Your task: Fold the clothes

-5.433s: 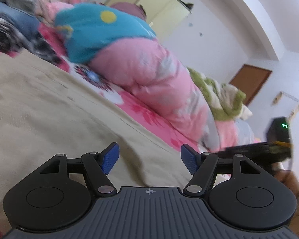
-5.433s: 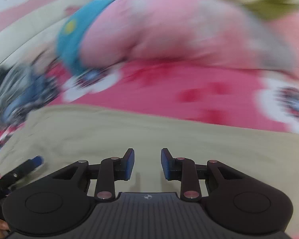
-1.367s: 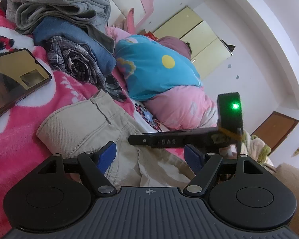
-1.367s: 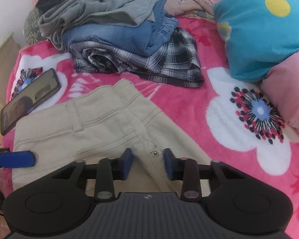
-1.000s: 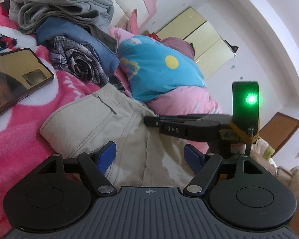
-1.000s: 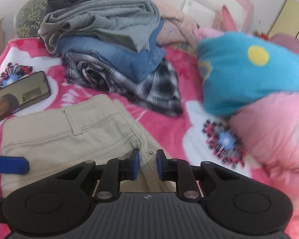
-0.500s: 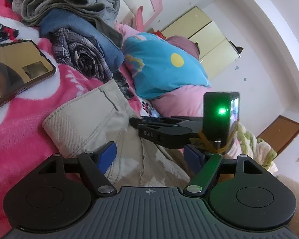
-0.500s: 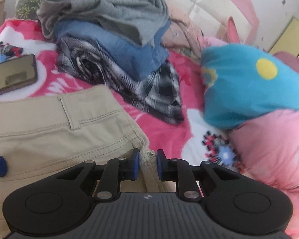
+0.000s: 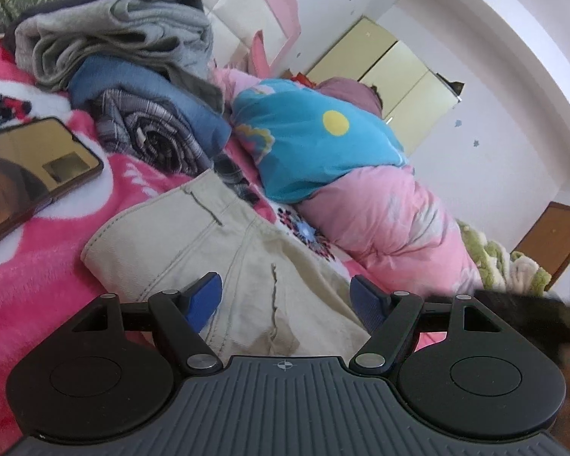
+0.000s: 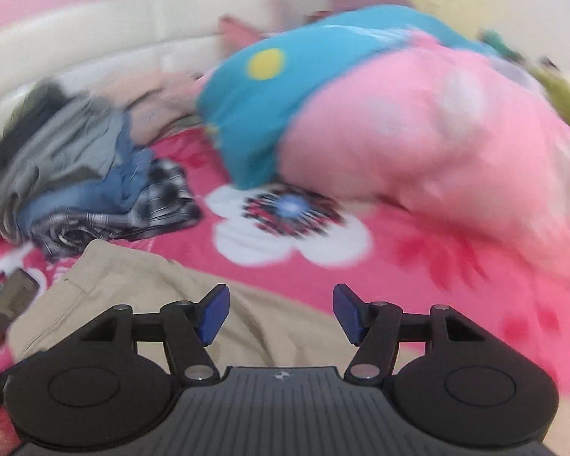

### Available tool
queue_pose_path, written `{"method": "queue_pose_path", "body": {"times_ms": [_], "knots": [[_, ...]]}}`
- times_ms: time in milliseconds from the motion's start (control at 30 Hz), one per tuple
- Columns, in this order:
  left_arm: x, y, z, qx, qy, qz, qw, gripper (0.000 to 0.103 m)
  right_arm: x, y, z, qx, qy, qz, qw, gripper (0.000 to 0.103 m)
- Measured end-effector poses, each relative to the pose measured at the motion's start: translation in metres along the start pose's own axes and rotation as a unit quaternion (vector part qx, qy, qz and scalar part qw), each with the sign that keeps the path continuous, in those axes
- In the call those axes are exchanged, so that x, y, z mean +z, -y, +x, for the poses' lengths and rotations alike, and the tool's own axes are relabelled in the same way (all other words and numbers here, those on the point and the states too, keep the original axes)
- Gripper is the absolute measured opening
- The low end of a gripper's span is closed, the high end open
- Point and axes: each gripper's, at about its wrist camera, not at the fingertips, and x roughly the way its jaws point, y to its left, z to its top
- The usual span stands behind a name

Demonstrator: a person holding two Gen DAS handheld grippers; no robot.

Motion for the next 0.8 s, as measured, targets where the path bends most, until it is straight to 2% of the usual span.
{"method": "queue_pose_path", "body": {"times_ms": [33, 167, 300, 433, 533, 633, 700, 800], "knots": [[0.001, 0.001, 0.000, -0.004, -0.001, 0.003, 1.0000, 0.075, -0.009, 0.010, -0.015, -0.004, 0.002, 0.014, 1.000, 0.059], [0.010, 0.012, 0.004, -0.012, 0.000, 0.023, 0.9997, 0.075, -0.039, 0.026, -0.059, -0.029, 0.004, 0.002, 1.000, 0.057], [0.028, 0.037, 0.027, -0.025, -0.015, 0.055, 0.9981, 0.075, -0.051, 0.034, -0.077, -0.031, 0.003, -0.006, 0.999, 0.052], [0.044, 0.061, 0.066, -0.014, -0.035, 0.101, 0.9942, 0.075, -0.063, 0.027, -0.074, -0.036, 0.005, -0.042, 0.998, 0.045], [0.042, 0.064, 0.087, -0.003, -0.043, 0.118, 0.9920, 0.075, -0.075, 0.021, -0.065, -0.041, 0.006, -0.070, 0.997, 0.043], [0.031, 0.056, 0.099, 0.011, -0.056, 0.114, 0.9919, 0.075, -0.086, 0.015, -0.057, -0.045, 0.007, -0.097, 0.994, 0.038], [0.027, 0.052, 0.108, 0.019, -0.075, 0.105, 0.9914, 0.075, -0.094, 0.011, -0.052, -0.048, 0.007, -0.115, 0.992, 0.037], [0.024, 0.049, 0.112, 0.031, -0.077, 0.114, 0.9900, 0.075, -0.105, 0.005, -0.043, -0.052, 0.008, -0.143, 0.988, 0.037]]}}
